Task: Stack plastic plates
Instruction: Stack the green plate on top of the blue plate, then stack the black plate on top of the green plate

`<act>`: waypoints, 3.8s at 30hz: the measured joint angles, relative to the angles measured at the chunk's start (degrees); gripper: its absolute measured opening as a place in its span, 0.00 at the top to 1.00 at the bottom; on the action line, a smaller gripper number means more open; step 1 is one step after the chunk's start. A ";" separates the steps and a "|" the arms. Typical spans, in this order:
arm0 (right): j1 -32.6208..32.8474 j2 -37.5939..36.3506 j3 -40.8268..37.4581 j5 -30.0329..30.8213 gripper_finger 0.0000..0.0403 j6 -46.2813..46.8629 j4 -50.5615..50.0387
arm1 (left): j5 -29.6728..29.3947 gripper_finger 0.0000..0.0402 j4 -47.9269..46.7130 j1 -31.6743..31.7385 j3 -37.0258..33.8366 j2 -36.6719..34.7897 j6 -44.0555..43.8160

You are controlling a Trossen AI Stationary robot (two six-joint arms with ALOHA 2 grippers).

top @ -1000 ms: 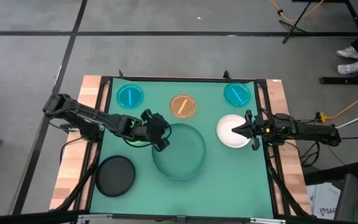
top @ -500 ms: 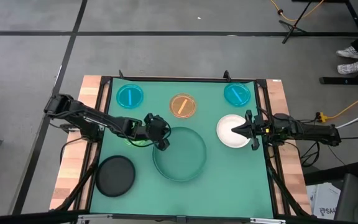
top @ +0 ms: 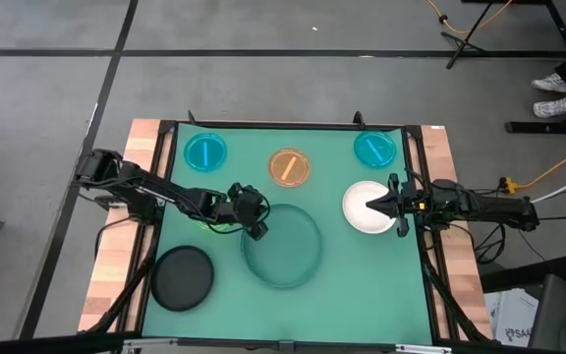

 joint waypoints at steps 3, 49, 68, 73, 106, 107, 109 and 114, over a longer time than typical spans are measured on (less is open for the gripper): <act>0.00 -0.01 0.00 0.01 1.00 0.02 0.03 | 0.72 0.98 0.72 0.21 -0.41 0.92 -0.24; 0.00 0.00 -0.02 0.00 1.00 0.04 -0.22 | -0.47 0.71 -8.17 -7.40 13.51 -3.03 7.53; 0.00 0.00 -0.04 0.19 1.00 -5.16 3.81 | -0.98 0.71 -32.82 -15.06 32.62 7.13 -9.78; 0.00 -0.02 -0.02 3.96 1.00 -6.01 14.85 | 2.50 0.71 -44.48 -17.27 38.64 11.27 -21.18; 0.00 -0.02 -0.02 13.31 1.00 -13.46 19.98 | 29.82 0.71 -55.92 -27.04 29.80 15.49 -64.74; 0.00 -0.02 -0.02 13.31 1.00 -13.44 19.84 | 29.93 0.71 -55.34 -27.03 29.12 15.49 -64.95; 0.00 -0.02 -0.02 13.31 1.00 -13.46 19.72 | 29.94 0.71 -54.88 -27.04 28.00 15.49 -65.41; 0.00 -0.02 -0.02 13.29 1.00 -13.44 19.52 | 31.20 0.71 -54.01 -27.08 26.17 15.49 -66.40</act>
